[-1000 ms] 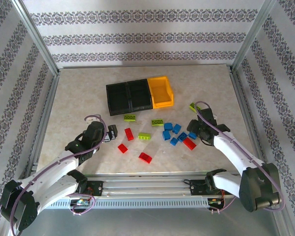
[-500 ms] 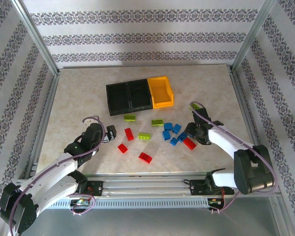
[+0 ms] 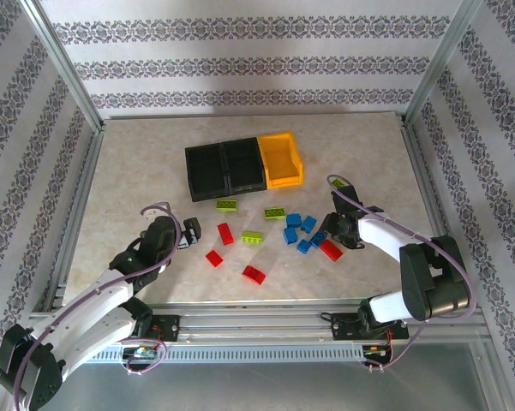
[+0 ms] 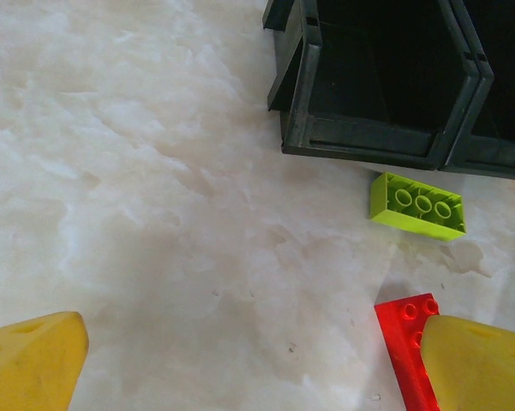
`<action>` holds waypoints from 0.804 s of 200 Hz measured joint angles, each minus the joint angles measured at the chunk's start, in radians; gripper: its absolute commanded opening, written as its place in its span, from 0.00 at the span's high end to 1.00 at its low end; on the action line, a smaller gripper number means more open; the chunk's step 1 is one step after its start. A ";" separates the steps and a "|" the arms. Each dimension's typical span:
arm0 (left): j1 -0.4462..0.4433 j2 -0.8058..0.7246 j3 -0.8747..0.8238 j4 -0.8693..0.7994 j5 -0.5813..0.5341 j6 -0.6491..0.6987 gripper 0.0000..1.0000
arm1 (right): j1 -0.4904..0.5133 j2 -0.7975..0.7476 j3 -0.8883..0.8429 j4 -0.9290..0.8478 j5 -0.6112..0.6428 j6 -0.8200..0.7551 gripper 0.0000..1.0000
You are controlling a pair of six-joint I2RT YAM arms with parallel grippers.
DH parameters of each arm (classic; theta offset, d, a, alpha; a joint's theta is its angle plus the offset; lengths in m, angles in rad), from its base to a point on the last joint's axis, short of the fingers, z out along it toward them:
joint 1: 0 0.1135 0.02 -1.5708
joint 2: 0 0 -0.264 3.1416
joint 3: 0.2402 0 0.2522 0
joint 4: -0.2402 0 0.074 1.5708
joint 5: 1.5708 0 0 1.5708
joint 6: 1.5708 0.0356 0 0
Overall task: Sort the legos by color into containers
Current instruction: Pick up the lego from the middle-right of the table.
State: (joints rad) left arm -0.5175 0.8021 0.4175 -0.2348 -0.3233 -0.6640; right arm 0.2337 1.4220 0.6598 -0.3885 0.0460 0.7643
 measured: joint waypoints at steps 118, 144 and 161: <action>0.000 0.000 -0.014 0.000 0.001 0.000 0.00 | 0.010 0.062 0.065 -0.034 0.035 -0.003 0.66; 0.000 0.000 -0.014 0.000 0.001 0.000 0.00 | 0.039 0.067 0.075 -0.026 0.042 -0.004 0.73; 0.000 0.000 -0.014 0.000 0.000 0.000 0.00 | 0.069 0.071 0.110 -0.029 0.044 -0.011 0.75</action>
State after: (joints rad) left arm -0.5175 0.8021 0.4038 -0.2352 -0.3229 -0.6640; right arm 0.3031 1.4933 0.7696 -0.4179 0.0898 0.7528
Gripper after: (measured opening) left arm 0.995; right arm 0.410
